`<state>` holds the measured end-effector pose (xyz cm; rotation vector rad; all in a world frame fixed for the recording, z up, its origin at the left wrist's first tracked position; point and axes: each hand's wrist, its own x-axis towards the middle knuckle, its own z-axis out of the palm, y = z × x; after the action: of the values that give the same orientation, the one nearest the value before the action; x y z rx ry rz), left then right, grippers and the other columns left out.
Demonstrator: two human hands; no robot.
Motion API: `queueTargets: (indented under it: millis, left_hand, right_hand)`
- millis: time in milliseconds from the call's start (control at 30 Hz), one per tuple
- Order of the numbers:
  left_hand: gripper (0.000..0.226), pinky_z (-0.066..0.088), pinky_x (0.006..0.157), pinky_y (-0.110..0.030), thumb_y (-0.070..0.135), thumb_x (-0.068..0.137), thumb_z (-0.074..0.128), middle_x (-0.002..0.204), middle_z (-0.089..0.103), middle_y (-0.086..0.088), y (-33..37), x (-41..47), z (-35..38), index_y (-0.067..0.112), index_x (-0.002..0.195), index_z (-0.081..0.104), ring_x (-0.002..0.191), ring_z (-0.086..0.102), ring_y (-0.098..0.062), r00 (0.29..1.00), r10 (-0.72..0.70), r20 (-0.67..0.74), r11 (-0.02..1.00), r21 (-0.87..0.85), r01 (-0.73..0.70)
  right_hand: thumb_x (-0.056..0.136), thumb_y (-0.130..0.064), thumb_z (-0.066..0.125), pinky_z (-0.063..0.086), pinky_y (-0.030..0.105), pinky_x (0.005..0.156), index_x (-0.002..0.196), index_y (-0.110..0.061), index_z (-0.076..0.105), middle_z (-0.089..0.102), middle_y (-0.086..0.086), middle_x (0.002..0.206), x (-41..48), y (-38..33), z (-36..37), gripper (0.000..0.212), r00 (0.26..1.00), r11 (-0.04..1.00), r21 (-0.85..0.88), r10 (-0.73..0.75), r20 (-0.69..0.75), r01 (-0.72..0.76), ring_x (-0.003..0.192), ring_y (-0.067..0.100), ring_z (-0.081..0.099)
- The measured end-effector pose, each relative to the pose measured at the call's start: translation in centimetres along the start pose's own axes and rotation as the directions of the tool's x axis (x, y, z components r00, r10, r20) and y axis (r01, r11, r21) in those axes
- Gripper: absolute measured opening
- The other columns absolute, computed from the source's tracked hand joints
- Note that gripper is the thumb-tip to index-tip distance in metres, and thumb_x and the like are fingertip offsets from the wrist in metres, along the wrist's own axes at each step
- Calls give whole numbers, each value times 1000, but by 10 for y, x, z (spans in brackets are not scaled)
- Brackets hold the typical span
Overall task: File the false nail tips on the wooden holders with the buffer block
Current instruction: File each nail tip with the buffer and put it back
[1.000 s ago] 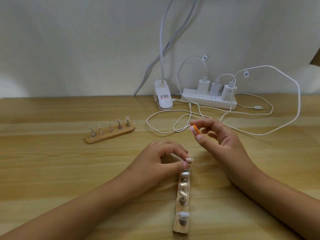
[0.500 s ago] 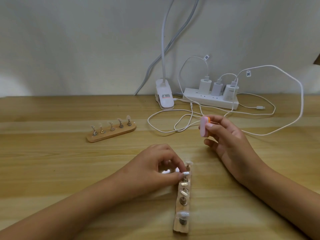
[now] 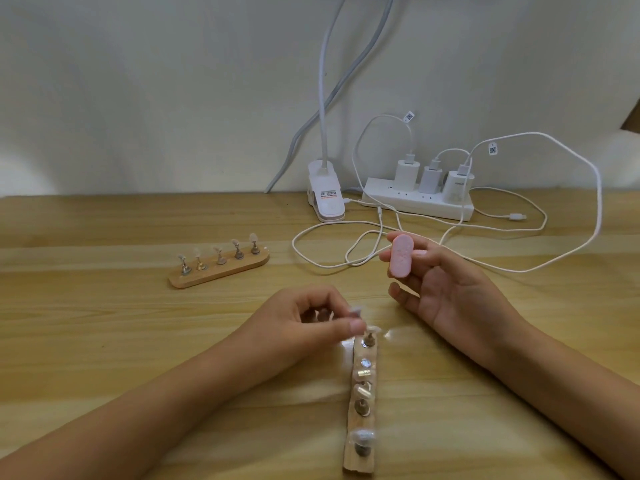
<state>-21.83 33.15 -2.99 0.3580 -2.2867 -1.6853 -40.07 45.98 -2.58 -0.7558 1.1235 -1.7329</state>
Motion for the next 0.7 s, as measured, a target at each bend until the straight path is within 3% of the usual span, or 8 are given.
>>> queueTargets:
  millis: [133,267,367,467,533,633,700]
  left_hand:
    - [17,48,70,-11,26,76,73,82,74,-1,-1,1,-1,13,83,66,76,65,-5,986,-18,-164,962,-270,-27]
    - [19,49,73,-12,26,71,75,83,75,-2,-3,4,1,17,87,69,79,67,-7,985,-25,-171,958,-286,-26]
    - [20,48,73,-10,28,69,76,85,74,3,-5,4,1,21,87,74,81,66,-3,984,-20,-175,964,-265,-27]
    - [18,46,70,-10,29,72,74,84,74,7,-5,4,1,19,88,76,80,64,1,984,-24,-174,973,-229,-17]
    - [23,46,73,-19,33,73,72,85,74,5,-4,4,1,20,91,76,83,62,-3,985,-32,-171,983,-184,0]
    - [23,46,77,-32,34,75,70,95,72,-9,-3,3,2,22,94,75,87,62,-11,987,-17,-157,989,-146,-6]
    - [22,45,77,-32,34,76,69,95,72,-11,-2,2,2,22,94,75,86,61,-12,989,-5,-147,990,-142,-16]
  right_hand:
    - [82,-21,63,57,23,72,111,-16,66,69,2,98,0,0,1,30,1000,999,40,-15,-10,15,80,6,63]
    - [79,-24,72,56,22,68,111,-15,62,70,2,91,-1,2,5,35,997,998,-31,-61,-48,60,78,7,65]
    - [78,-27,74,56,22,74,104,-21,69,71,2,91,-6,7,10,27,970,942,-264,-232,-67,207,85,9,66]
    - [86,-30,74,54,26,85,107,-23,71,70,-1,101,-14,12,16,22,909,758,-531,-411,64,380,96,12,65]
    - [89,-31,69,51,32,90,112,-23,68,68,-2,105,-18,16,19,24,857,585,-658,-477,192,473,103,19,64]
    - [91,-26,62,45,36,94,118,-18,66,67,-2,107,-19,21,20,29,777,333,-761,-532,336,557,106,21,61]
    - [91,-24,64,42,37,97,119,-17,67,66,-3,109,-17,21,19,28,766,251,-798,-535,357,548,108,20,60]
